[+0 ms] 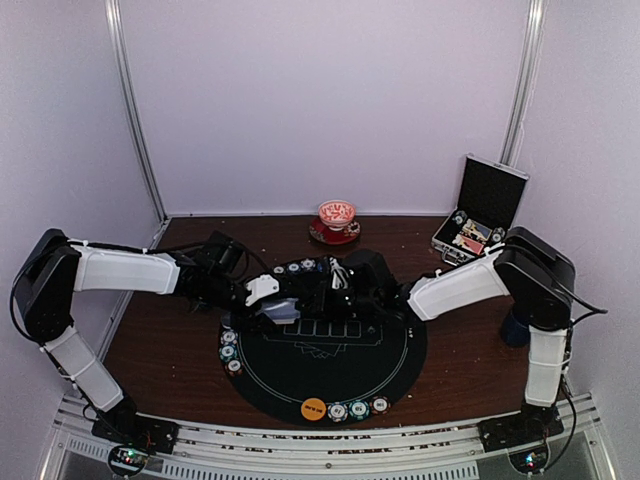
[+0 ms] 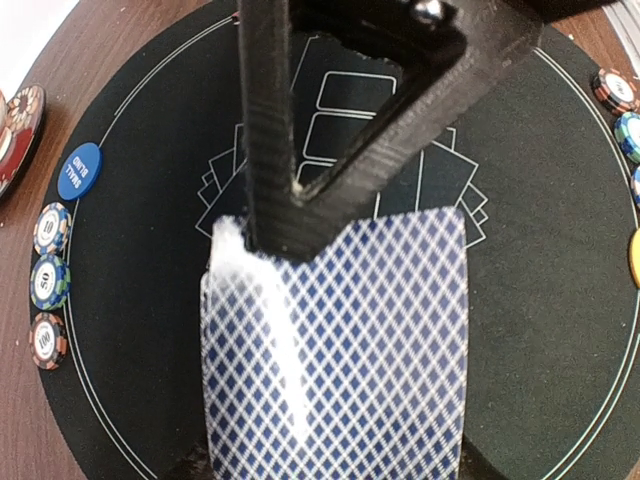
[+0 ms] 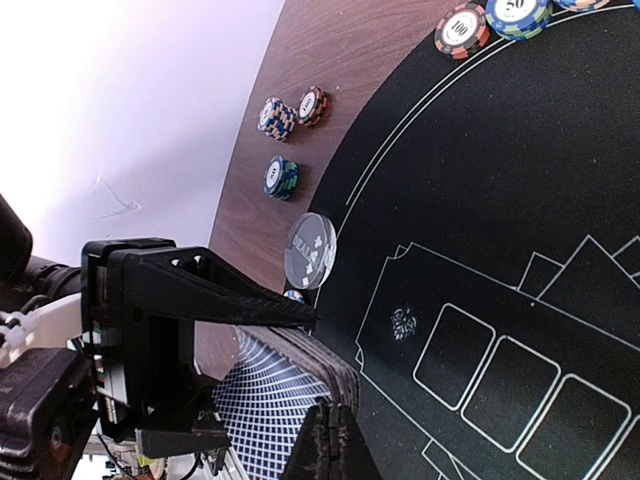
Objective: Distribute texas hold em gaming equipment
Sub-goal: Pick up the poker card from the face-down deck piles, then distribute the poker card in the small blind area.
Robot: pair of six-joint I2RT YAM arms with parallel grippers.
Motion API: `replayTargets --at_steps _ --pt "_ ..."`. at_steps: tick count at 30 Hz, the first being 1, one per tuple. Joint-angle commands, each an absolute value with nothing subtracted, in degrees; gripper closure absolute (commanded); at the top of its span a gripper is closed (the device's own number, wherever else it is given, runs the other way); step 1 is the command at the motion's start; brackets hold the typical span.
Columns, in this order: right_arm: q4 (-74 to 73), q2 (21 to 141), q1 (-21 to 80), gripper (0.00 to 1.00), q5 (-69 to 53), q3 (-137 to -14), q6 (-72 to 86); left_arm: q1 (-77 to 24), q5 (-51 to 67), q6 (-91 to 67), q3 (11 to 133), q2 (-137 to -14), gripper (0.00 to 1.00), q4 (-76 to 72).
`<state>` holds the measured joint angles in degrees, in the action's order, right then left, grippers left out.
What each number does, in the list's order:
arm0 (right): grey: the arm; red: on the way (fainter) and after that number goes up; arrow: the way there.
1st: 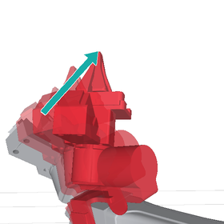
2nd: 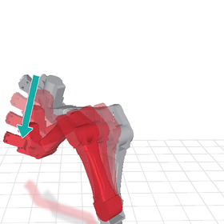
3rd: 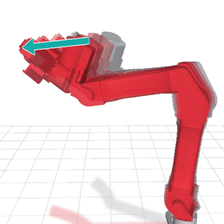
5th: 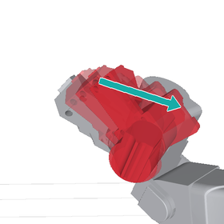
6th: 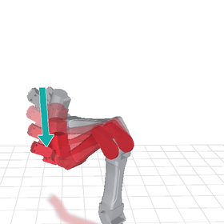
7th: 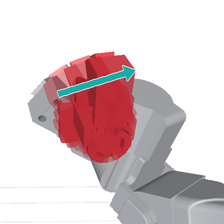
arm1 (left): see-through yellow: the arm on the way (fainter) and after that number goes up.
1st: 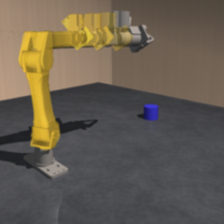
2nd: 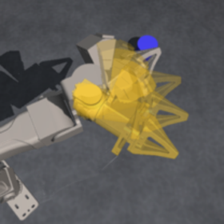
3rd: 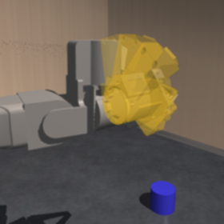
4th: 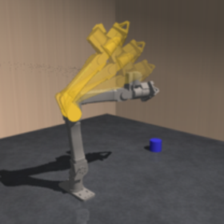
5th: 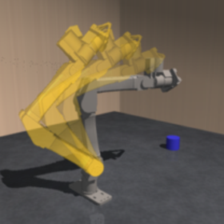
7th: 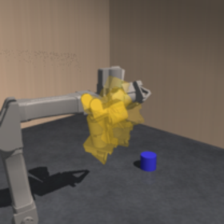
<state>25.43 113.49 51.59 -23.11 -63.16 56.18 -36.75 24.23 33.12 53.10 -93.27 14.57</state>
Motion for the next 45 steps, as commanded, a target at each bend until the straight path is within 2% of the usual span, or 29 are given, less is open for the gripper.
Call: replayTargets --at_steps 1,21,29,45 --pt "25.0 110.1 50.3 1.0 -21.1 -60.5 56.7 -37.0 26.2 33.7 53.7 -93.0 0.51 11.8" --pt "35.2 99.9 44.3 1.0 -19.1 -48.6 60.6 -37.0 25.6 33.6 54.0 -93.4 0.51 12.1" --pt "34.7 96.3 39.9 1.0 -10.9 -44.3 60.9 -37.0 25.2 33.4 54.2 -93.6 0.51 12.2" --pt "32.6 105.0 34.2 1.0 5.2 -50.2 63.3 -37.0 26.0 33.4 54.1 -92.8 0.51 12.5"
